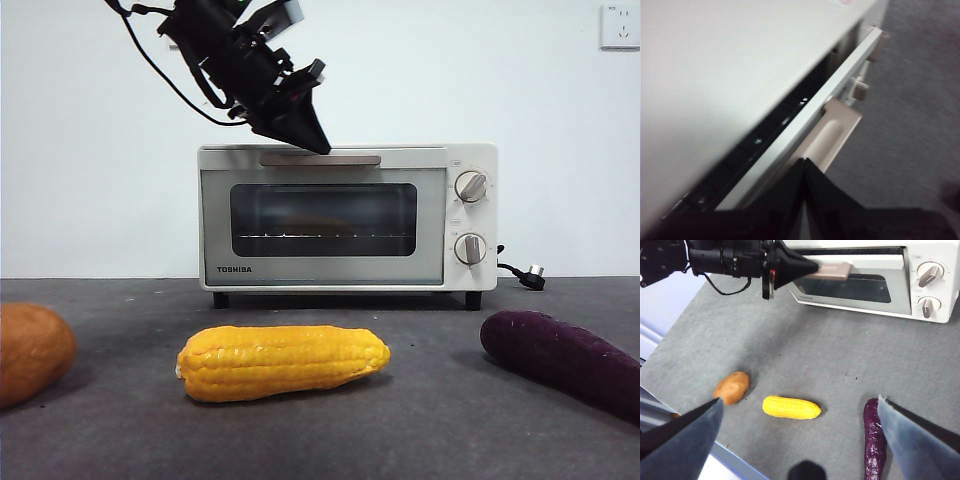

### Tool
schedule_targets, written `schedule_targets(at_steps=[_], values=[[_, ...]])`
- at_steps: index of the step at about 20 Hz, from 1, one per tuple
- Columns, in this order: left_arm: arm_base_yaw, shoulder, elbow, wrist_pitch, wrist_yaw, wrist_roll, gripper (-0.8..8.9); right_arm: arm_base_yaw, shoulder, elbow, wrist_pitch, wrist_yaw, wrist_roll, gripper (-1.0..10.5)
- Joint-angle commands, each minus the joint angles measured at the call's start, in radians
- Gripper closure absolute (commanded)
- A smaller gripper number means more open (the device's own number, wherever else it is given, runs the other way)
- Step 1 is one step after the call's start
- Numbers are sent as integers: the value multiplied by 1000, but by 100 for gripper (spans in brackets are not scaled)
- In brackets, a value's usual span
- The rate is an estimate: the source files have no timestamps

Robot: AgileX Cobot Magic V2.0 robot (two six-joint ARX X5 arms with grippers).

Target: Take the eggplant from the table,put the eggplant in the oven

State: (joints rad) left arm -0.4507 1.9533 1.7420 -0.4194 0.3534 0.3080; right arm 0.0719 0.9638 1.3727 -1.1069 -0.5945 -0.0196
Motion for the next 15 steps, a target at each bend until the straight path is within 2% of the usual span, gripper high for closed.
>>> schedule_targets(at_steps=[1, 6, 11, 15], values=[[-16, 44, -24, -61, -7, 14, 820, 2, 2, 3, 6, 0, -11, 407], [-51, 44, -24, -101, -2, 13, 820, 2, 2, 3, 6, 0, -11, 407], [-103, 44, -24, -136, 69, 6, 820, 2, 2, 3, 6, 0, -12, 407], [-152, 44, -24, -143, 73, 5, 820, 2, 2, 3, 6, 0, -12, 407]])
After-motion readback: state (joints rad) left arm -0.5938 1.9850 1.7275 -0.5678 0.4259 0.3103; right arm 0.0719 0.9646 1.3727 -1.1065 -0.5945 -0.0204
